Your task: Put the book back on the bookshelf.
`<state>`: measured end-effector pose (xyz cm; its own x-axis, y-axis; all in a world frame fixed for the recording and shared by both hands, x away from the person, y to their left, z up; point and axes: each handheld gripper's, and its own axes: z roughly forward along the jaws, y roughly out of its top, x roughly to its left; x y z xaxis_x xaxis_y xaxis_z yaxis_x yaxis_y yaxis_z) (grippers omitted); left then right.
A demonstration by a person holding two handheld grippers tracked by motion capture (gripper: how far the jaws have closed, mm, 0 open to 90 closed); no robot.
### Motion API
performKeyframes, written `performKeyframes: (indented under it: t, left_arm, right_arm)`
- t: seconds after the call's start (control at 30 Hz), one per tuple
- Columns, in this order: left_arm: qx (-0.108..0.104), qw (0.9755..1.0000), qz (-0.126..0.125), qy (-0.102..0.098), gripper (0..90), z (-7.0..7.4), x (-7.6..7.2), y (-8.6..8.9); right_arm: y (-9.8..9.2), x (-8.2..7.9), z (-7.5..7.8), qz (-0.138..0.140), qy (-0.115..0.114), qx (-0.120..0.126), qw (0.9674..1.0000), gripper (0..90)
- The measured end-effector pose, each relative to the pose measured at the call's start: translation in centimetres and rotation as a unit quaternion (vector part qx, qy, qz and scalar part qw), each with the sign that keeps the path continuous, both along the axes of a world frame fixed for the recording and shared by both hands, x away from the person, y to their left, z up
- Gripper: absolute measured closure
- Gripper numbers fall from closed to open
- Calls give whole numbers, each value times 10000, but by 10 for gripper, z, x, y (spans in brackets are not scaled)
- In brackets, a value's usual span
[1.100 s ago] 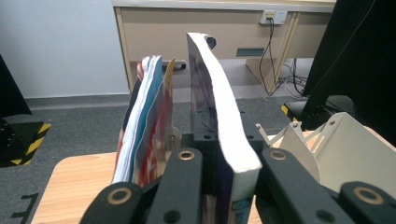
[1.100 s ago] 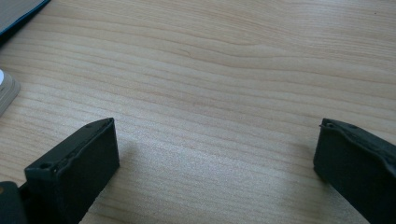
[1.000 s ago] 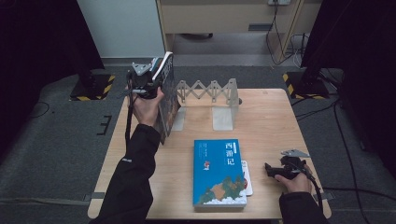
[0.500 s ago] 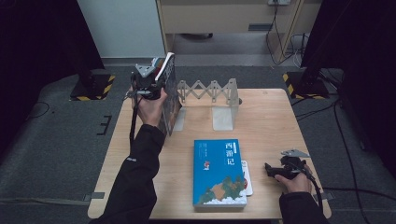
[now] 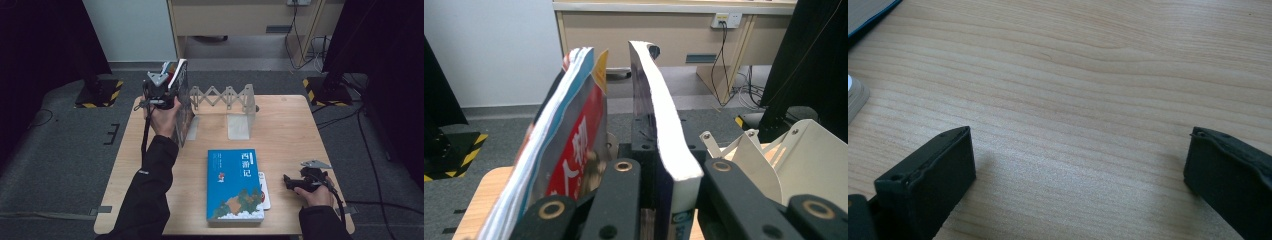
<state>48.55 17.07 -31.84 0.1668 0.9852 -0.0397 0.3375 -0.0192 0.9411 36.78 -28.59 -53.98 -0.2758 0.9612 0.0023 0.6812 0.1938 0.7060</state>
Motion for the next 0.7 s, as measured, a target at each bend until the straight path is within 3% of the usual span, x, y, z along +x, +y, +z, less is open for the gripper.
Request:
performKeyframes:
  t: [0.27, 0.7]
  left_arm:
    - [-142, 9999, 9, -31, 821, -8, 1, 0]
    - [-40, 10000, -63, 12, 819, -15, -5, 1]
  right_arm:
    - [0, 0, 0, -8, 6, 9, 10000, 3]
    - [0, 0, 0, -10, 10, 10, 10000, 3]
